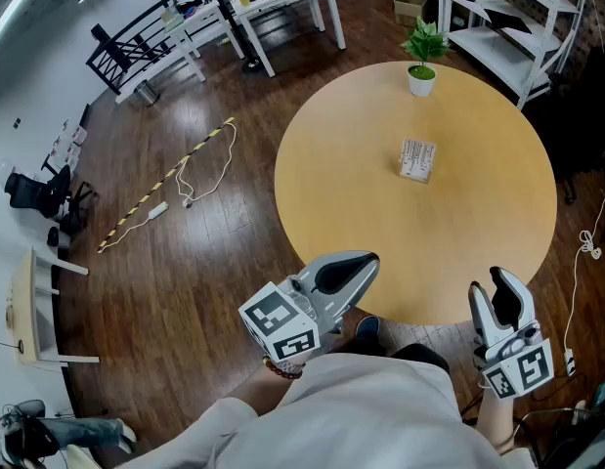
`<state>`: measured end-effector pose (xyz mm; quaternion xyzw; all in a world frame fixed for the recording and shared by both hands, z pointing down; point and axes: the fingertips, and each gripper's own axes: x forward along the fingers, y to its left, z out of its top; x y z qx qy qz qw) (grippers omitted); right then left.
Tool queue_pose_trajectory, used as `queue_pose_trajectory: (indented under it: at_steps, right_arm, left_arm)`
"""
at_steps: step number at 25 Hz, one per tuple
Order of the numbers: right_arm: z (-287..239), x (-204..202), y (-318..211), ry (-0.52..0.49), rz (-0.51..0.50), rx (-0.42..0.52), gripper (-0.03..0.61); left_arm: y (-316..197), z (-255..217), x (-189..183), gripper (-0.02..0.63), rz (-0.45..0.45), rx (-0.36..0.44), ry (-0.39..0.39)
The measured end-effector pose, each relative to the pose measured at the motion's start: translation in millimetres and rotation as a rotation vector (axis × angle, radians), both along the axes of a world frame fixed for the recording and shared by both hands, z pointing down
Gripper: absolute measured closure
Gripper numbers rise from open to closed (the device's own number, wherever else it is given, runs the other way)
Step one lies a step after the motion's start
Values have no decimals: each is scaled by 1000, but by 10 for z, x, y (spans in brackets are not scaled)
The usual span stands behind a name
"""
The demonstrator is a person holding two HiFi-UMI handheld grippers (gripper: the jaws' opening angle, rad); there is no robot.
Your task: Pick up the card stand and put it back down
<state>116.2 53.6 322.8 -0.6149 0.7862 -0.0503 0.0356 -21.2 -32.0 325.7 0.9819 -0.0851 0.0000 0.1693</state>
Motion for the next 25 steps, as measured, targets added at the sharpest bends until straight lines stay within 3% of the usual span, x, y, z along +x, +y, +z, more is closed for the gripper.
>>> queue_pose_trajectory:
  at_steps: [5,8,12,16,20,25]
  right_arm:
    - [293,259,-854,12,-43,-42,383]
    - [644,609,-1324,50,-29,-105,297]
    - [1337,959,-2021,62,-96,-222,265]
    - [1815,1189,-2645,76,-164,-337,262]
    - [2355,1233,-3262,75,-222,-411,261]
    - [2964,1029,-3586,130,-332,-509,250]
  left_arm:
    - [-691,125,249,611,-13,10,-22]
    - [-927,144,405,611,-32,-18,-11]
    - [-1232,192,537,611,-94,-60,5]
    - [-1368,93,653,611,-95,-26,-4]
    - [-1572,186,703,611,-95,-27,42]
    - [-1680,420,697,611,-119,-47,-29]
